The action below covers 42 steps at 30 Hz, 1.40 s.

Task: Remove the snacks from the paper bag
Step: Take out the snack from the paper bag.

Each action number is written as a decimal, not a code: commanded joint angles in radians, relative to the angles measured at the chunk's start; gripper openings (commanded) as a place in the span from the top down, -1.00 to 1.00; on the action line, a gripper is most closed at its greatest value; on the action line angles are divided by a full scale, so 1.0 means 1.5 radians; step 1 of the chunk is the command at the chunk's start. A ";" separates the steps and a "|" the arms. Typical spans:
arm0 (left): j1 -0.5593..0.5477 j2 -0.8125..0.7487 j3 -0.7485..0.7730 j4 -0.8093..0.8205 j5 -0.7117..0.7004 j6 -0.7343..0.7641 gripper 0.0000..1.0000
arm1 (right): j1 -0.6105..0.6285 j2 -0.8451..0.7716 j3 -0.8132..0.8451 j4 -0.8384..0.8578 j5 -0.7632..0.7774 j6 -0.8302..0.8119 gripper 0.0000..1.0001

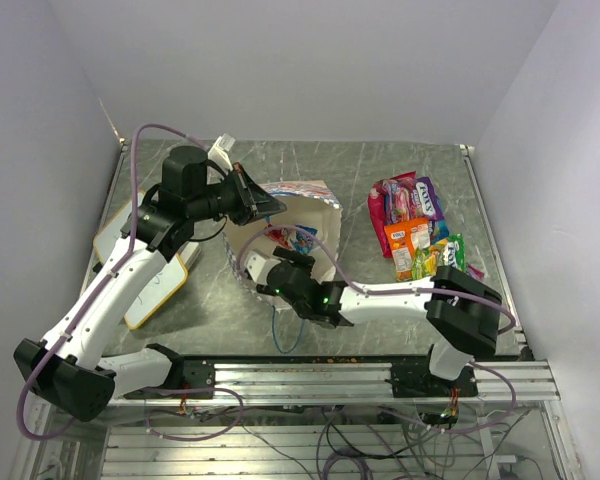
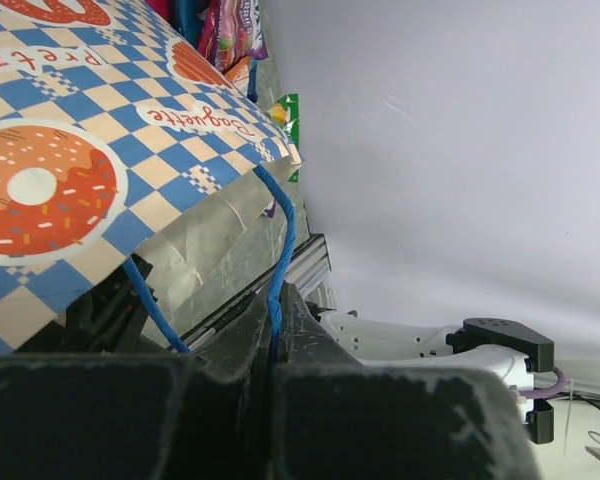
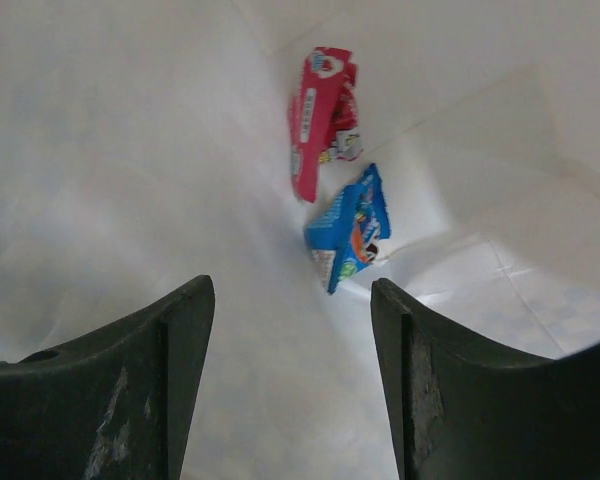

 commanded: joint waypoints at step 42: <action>0.002 -0.020 0.008 -0.004 -0.040 0.003 0.86 | -0.156 -0.024 0.002 0.007 -0.244 0.005 0.99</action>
